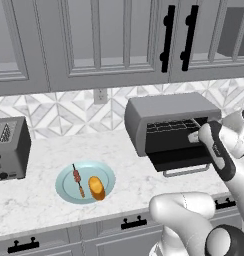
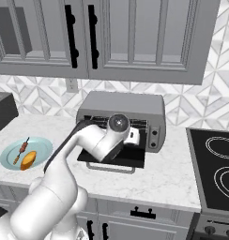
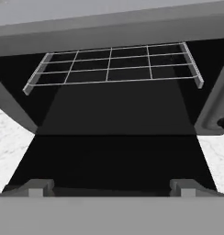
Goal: Pick up the kebab skewer and baguette bread, and place them inside the toaster oven. Close the toaster oven door and start by setting the timer.
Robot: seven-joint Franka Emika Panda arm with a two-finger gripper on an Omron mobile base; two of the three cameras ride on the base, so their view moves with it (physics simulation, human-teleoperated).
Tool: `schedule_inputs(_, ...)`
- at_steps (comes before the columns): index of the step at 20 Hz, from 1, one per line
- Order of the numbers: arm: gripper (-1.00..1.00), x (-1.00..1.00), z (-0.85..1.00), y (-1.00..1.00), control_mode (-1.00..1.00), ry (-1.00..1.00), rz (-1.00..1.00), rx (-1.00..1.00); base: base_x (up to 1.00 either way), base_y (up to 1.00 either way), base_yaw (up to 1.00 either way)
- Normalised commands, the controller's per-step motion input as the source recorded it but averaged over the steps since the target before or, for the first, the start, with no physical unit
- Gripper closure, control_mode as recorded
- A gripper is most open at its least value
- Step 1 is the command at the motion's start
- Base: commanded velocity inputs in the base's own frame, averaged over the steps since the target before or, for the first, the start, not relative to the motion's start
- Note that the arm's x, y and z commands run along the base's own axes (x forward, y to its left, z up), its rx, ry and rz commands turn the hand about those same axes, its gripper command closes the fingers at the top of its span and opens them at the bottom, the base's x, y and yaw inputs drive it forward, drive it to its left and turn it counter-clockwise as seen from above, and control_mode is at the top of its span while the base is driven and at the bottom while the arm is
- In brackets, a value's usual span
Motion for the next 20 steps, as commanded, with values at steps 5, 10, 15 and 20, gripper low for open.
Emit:
schedule_inputs(5, -1.00, -0.02, -0.19, -0.08, -1.00, -0.22, 0.00, 0.05, 0.00, 0.00, 0.00)
schedule_inputs(10, -1.00, 0.08, -0.08, 0.00, -1.00, -0.28, 0.00, 0.00, 0.00, 0.00, 0.00)
schedule_inputs(15, -1.00, 0.14, 0.00, 0.01, -1.00, -0.17, 0.00, 0.00, 0.00, 0.00, 0.00)
schedule_inputs(20, -1.00, 0.31, 0.00, 0.10, -1.00, 0.00, 0.00, 0.00, 0.00, 0.00, 0.00)
